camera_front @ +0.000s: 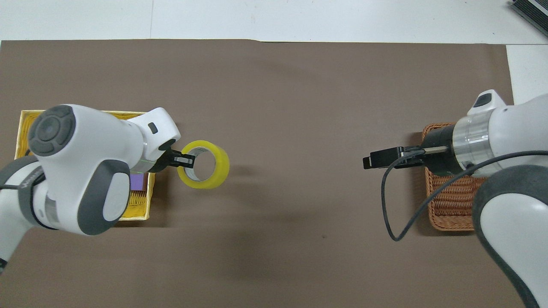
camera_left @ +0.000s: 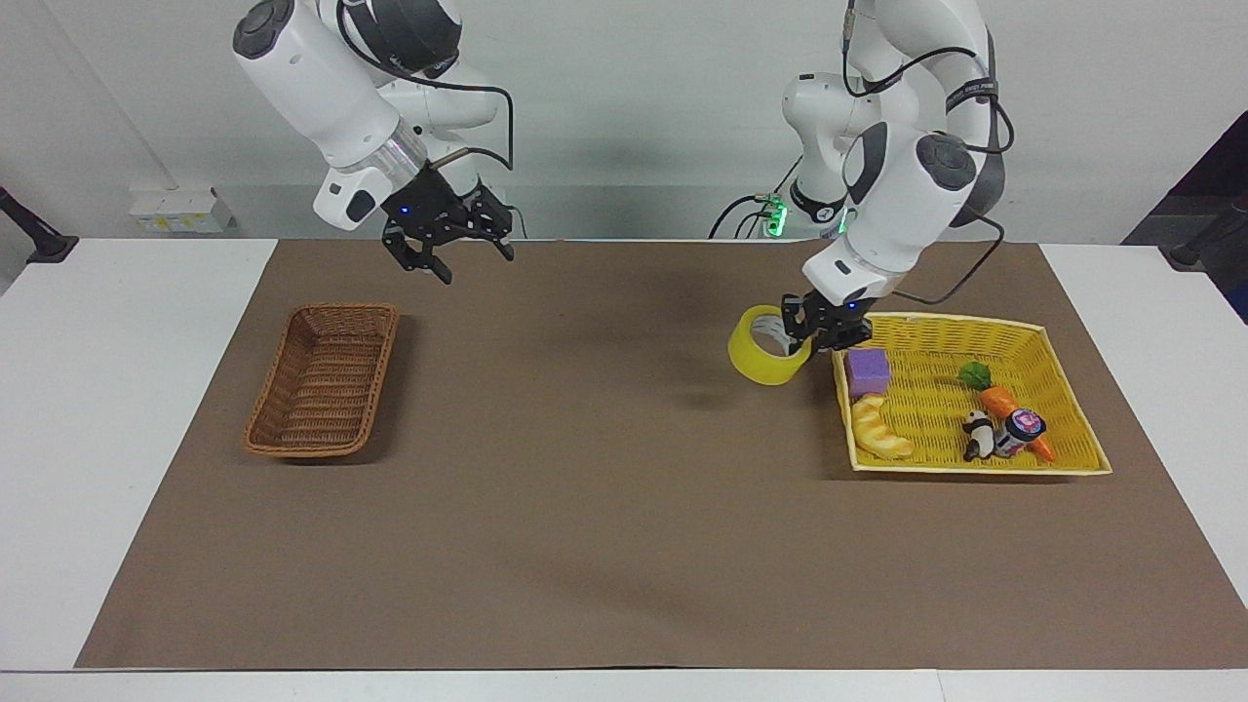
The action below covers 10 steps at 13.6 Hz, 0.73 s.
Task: Move tape to another basket
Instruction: 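Lift the tape with the left gripper while the right gripper reaches toward it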
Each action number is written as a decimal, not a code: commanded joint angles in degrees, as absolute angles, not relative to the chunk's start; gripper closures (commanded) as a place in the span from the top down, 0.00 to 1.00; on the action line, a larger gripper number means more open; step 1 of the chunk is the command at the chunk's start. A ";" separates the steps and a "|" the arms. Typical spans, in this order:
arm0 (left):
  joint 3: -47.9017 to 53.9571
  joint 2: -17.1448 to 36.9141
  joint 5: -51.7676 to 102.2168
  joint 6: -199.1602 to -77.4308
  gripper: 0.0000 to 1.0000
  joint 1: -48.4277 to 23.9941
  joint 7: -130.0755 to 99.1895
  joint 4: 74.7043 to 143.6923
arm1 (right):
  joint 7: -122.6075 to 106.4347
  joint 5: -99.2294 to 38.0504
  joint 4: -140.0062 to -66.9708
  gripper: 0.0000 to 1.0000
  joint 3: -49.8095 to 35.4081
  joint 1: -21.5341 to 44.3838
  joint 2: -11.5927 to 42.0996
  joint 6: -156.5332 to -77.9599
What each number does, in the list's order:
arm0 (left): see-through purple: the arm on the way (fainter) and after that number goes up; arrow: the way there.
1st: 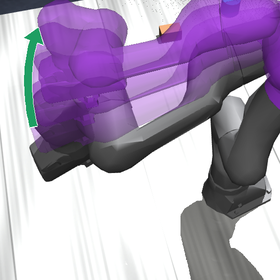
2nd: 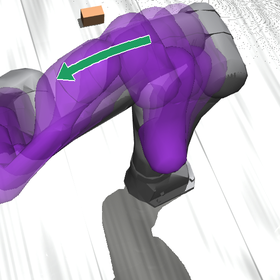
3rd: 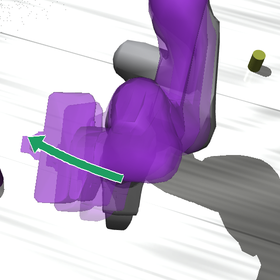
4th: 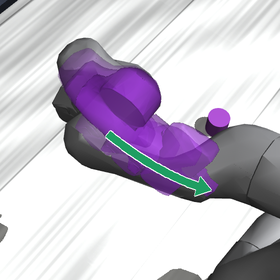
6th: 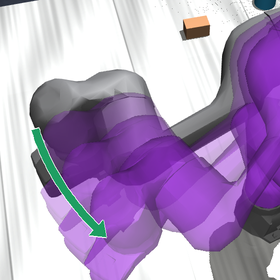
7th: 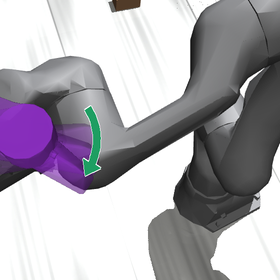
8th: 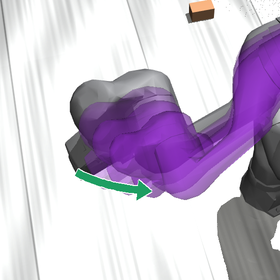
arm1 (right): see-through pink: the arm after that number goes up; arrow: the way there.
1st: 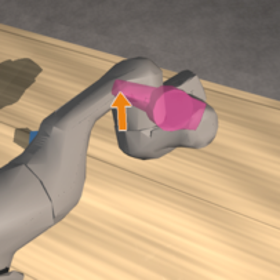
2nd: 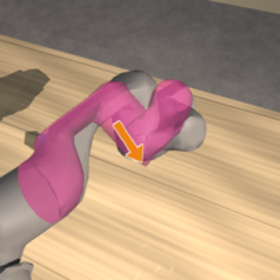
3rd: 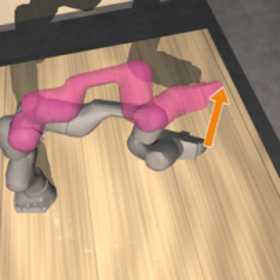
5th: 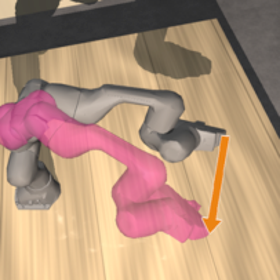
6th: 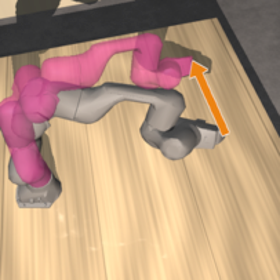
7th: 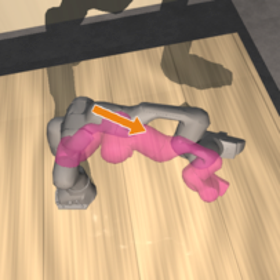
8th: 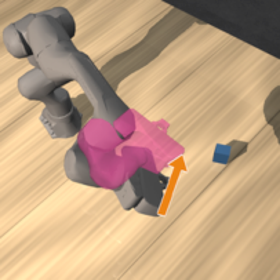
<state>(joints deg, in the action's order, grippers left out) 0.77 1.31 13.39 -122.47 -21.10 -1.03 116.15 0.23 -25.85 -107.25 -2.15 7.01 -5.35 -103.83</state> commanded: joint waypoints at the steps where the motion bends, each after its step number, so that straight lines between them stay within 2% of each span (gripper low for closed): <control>1: -0.18 2.54 14.59 -128.47 0.00 -27.14 -12.43 116.63 | 1.41 -30.92 -114.06 1.00 -2.46 9.04 -7.12 -110.98; 3: -0.18 3.25 14.59 -132.00 0.00 -29.96 -19.83 116.63 | 1.41 -35.39 -117.14 1.00 -2.37 11.15 -6.94 -117.30; 7: -0.18 3.25 15.73 -134.99 0.00 -34.53 -28.20 116.63 | 1.41 -41.13 -120.48 1.00 -2.46 14.41 -5.54 -125.22; 10: -0.18 4.56 15.82 -138.94 0.00 -36.83 -32.60 116.37 | 1.14 -46.29 -122.16 1.00 -2.46 14.68 -5.27 -128.39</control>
